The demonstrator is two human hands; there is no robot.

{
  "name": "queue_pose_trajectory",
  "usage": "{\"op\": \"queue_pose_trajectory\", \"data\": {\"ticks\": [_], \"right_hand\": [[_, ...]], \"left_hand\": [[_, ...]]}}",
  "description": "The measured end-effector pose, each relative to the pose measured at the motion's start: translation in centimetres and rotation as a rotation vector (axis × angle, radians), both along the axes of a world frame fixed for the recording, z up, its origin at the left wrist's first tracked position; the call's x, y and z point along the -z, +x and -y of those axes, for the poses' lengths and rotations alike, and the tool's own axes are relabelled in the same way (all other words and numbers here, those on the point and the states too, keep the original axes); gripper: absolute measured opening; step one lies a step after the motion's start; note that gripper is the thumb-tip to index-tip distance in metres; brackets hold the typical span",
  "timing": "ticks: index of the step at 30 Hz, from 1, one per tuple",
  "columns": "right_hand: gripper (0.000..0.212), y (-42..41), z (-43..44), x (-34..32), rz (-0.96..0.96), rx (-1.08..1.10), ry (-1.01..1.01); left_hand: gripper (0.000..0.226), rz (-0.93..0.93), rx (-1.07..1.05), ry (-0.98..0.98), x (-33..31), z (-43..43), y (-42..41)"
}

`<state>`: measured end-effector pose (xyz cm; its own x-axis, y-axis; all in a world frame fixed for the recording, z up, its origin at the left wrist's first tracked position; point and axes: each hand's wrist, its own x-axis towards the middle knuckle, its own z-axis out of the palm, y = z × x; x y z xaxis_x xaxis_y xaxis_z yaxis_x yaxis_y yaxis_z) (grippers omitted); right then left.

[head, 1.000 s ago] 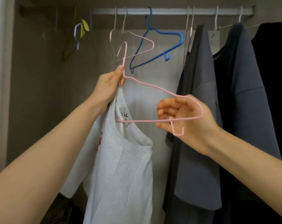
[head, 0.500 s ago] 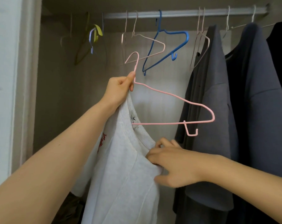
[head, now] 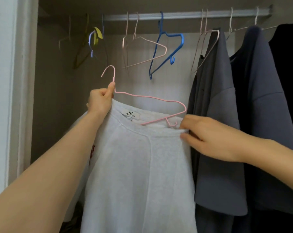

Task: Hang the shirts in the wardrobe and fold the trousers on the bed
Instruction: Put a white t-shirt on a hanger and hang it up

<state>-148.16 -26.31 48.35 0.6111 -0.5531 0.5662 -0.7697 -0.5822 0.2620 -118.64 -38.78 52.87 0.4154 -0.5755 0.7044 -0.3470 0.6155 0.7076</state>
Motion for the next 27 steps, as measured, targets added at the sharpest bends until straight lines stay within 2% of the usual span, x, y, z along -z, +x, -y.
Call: {"op": "queue_pose_trajectory", "data": {"ticks": [2, 7, 10, 16, 20, 24, 27], "right_hand": [[0.015, -0.6, -0.2, -1.3, 0.041, -0.028, -0.062], [0.025, -0.7, 0.0, -3.7, 0.181, -0.01, -0.175], [0.024, -0.7, 0.0, -4.7, 0.245, 0.007, -0.274], [0.023, -1.8, -0.8, -6.6, 0.12, 0.179, -0.275], [0.019, -0.6, -1.6, -6.8, 0.05, 0.18, -0.331], [0.011, 1.7, -0.7, -6.4, 0.087, 0.202, -0.321], [0.012, 3.1, 0.2, -5.8, 0.178, 0.216, -0.291]], "left_hand": [[0.059, -0.025, 0.001, -0.009, 0.1, 0.0, 0.0], [0.06, 0.011, -0.093, -0.086, -0.3, -1.1, -1.2], [0.06, 0.04, -0.098, -0.153, -0.7, -1.8, -1.3], [0.059, 0.001, -0.024, -0.137, -0.8, -1.9, -0.5], [0.062, 0.178, -0.08, -0.127, -0.2, -2.6, -1.9], [0.061, 0.389, -0.229, -0.213, -0.4, -3.9, -5.6], [0.059, 0.461, -0.242, -0.27, -0.4, -4.9, -7.6]]}}
